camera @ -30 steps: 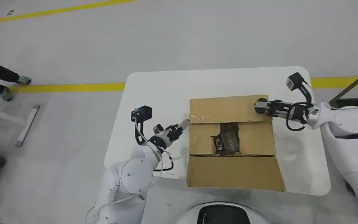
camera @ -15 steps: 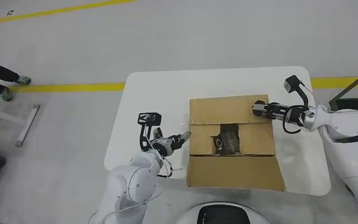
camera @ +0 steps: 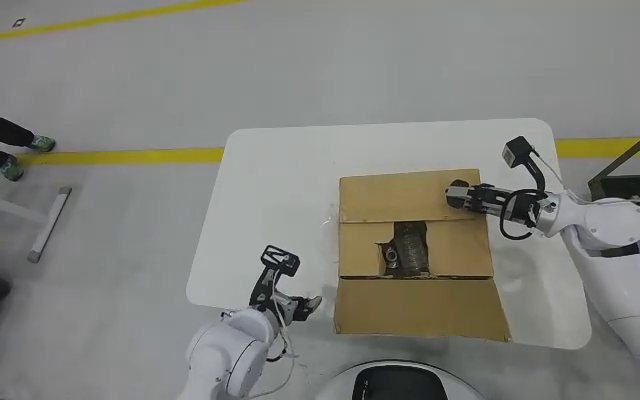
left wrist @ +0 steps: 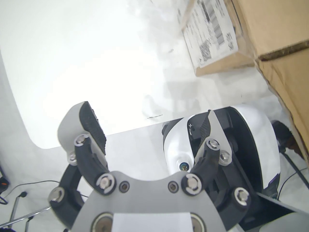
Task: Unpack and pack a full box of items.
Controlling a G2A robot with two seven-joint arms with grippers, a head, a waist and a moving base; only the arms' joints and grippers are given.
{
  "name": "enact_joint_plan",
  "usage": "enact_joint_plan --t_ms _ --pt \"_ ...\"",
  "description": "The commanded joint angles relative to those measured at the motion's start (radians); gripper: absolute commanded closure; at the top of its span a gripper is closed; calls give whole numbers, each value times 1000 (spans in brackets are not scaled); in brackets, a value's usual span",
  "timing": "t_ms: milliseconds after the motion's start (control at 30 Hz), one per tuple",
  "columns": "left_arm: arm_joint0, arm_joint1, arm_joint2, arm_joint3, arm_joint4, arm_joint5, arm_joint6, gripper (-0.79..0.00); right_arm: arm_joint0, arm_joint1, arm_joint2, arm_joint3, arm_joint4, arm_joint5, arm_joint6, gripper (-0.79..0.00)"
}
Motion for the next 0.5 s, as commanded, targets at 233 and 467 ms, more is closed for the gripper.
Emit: enact_joint_plan --t_ms 233,467 --pt "-37 -6 108 -5 17 -26 45 -785 3 1 -20 8 16 -5 -6 0" --pt "-81 -11 138 -24 3 -9 62 -785 12 -2 -51 19 23 -6 -12 0"
